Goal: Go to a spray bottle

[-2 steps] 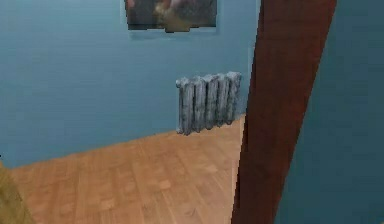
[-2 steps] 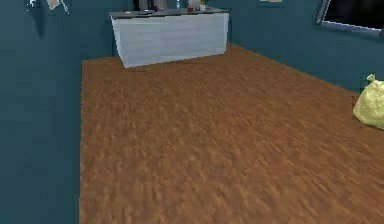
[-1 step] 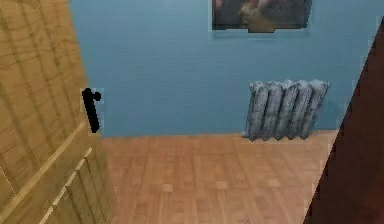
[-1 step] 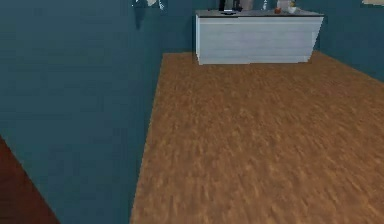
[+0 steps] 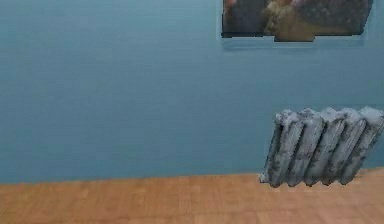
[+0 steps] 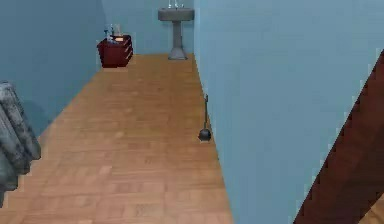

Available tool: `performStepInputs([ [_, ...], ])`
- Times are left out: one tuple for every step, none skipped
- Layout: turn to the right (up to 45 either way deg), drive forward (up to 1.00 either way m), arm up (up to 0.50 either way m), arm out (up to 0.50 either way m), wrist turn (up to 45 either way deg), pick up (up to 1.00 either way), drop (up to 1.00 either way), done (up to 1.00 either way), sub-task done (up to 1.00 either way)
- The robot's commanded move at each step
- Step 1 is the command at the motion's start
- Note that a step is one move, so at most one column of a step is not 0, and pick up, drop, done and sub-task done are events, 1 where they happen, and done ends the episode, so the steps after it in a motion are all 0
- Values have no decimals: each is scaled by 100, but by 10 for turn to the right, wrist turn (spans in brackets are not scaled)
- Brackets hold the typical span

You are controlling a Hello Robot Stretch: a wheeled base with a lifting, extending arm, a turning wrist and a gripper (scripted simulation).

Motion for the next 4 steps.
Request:
performStepInputs([
  [450, 0, 0, 0, 0, 0, 0, 0, 0],
  [300, 0, 0, 0, 0, 0, 0, 0, 0],
  [0, 100, 0, 0, 0, 0, 0, 0, 0],
  [0, 100, 0, 0, 0, 0, 0, 0, 0],
])
